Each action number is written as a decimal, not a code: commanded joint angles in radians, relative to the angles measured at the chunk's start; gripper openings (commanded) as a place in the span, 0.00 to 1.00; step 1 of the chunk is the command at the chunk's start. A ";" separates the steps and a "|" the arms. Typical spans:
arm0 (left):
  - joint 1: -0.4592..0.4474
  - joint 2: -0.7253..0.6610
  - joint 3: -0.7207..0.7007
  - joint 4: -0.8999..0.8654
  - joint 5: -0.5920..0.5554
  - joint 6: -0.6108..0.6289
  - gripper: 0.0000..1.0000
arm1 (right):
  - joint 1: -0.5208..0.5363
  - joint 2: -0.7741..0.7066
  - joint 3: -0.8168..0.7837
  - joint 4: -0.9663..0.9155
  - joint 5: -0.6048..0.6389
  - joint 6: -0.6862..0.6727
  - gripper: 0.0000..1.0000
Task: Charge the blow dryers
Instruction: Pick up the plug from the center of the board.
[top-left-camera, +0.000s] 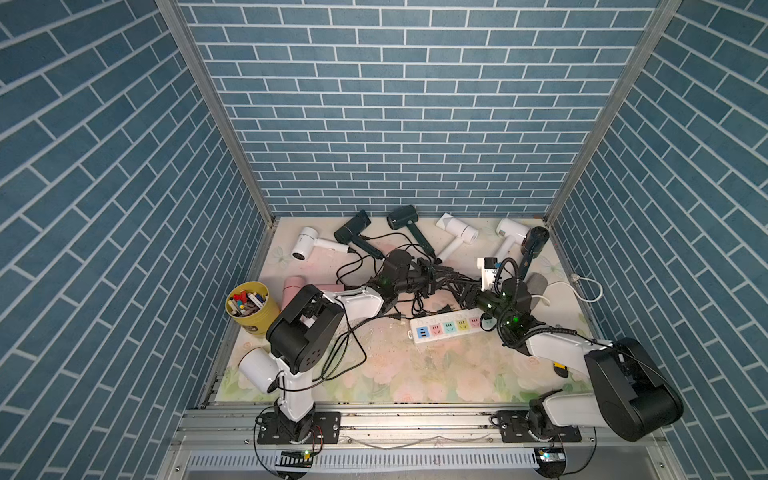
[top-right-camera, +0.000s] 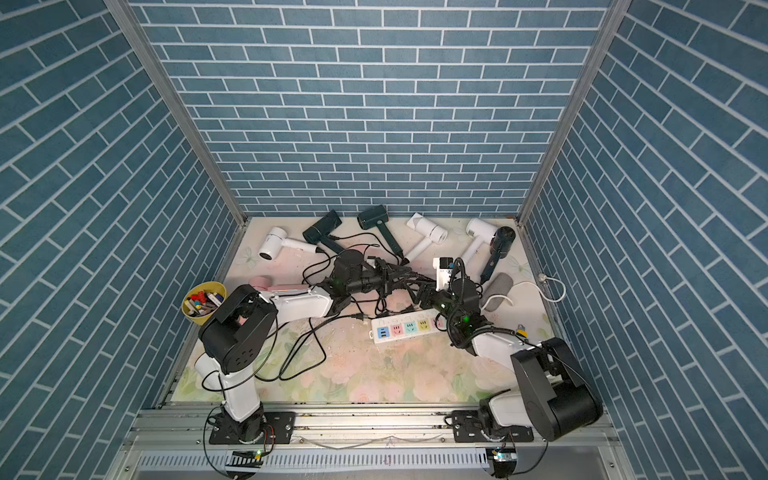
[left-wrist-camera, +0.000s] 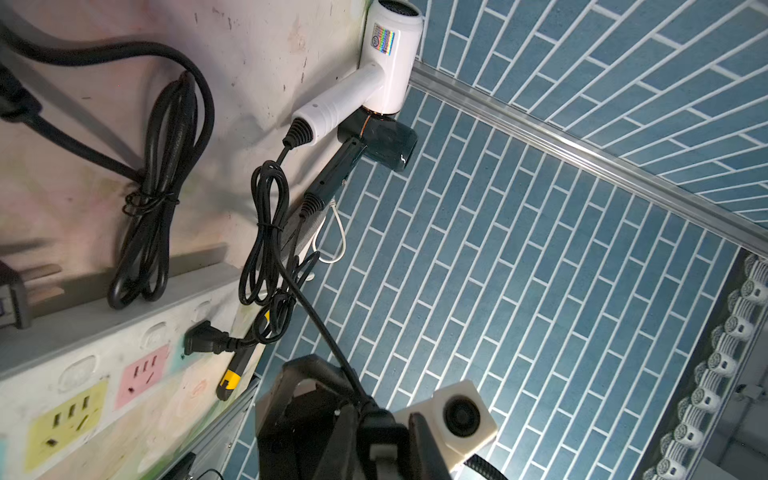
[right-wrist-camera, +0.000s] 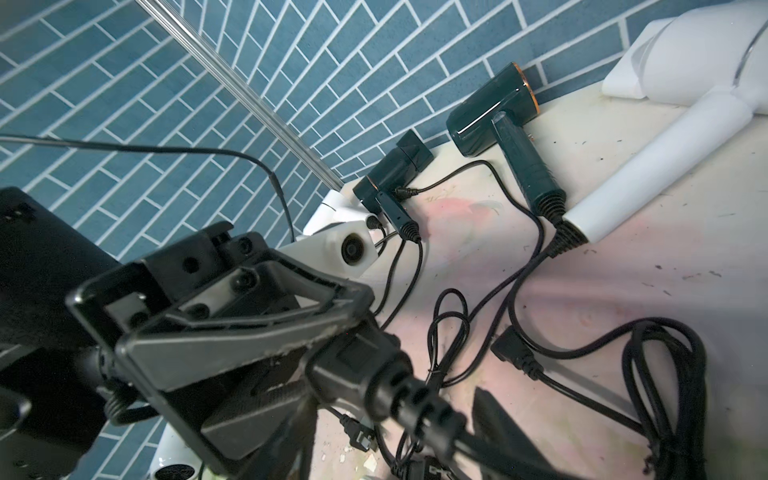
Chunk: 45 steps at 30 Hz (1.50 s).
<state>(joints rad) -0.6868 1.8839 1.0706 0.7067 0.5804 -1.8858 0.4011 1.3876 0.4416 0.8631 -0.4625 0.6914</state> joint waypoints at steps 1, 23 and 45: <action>-0.013 -0.025 -0.020 0.103 0.057 -0.056 0.13 | -0.028 0.048 -0.022 0.254 -0.072 0.102 0.56; 0.014 -0.009 -0.081 0.245 0.101 -0.133 0.13 | -0.086 0.056 -0.042 0.384 -0.226 0.099 0.65; 0.020 0.012 -0.113 0.391 0.117 -0.203 0.12 | -0.108 0.115 -0.011 0.526 -0.255 0.271 0.67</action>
<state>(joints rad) -0.6716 1.8874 0.9661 1.0309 0.6636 -2.0766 0.3023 1.5085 0.3992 1.3247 -0.7109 0.9112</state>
